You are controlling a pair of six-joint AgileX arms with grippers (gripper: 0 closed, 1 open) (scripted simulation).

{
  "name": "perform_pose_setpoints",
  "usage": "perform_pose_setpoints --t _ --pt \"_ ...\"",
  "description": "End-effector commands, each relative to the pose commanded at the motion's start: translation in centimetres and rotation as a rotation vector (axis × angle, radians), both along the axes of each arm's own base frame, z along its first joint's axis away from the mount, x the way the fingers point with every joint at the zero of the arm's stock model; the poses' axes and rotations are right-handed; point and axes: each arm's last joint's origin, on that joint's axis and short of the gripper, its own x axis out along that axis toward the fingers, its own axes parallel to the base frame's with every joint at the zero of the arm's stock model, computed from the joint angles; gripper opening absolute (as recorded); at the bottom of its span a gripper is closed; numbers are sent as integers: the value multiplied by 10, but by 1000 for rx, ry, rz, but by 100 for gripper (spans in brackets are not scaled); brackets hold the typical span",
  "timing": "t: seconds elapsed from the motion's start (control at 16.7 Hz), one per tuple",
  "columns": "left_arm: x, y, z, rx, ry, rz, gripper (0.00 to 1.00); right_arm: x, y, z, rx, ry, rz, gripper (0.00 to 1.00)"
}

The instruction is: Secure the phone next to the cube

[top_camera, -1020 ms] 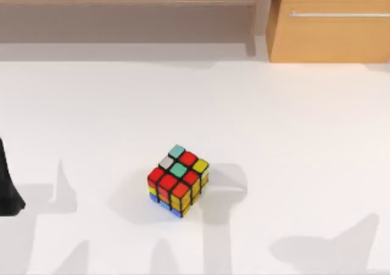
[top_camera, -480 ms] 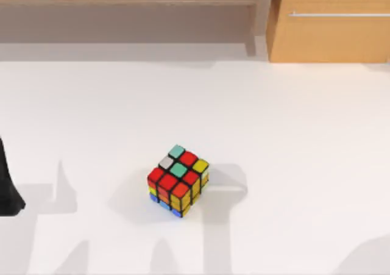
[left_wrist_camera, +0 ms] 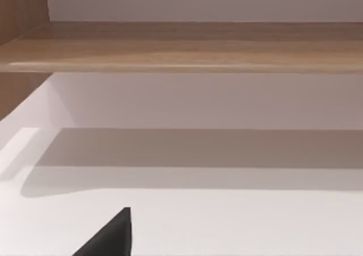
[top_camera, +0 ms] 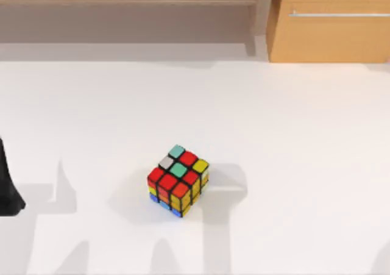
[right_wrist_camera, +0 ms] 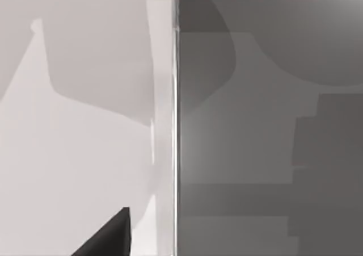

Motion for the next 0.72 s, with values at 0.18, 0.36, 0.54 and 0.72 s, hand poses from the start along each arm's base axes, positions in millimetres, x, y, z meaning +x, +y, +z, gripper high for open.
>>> perform_pose_setpoints --t 0.18,0.36,0.54,0.72 --pt "0 0 0 0 0 0 100 0 1 -1 -1 -1 2 100" --pt "0 0 0 0 0 0 100 1 0 -20 -2 -2 0 100" --pt "0 0 0 0 0 0 100 0 0 -39 -1 -1 0 100" --pt "0 0 0 0 0 0 100 0 0 -40 0 0 0 100"
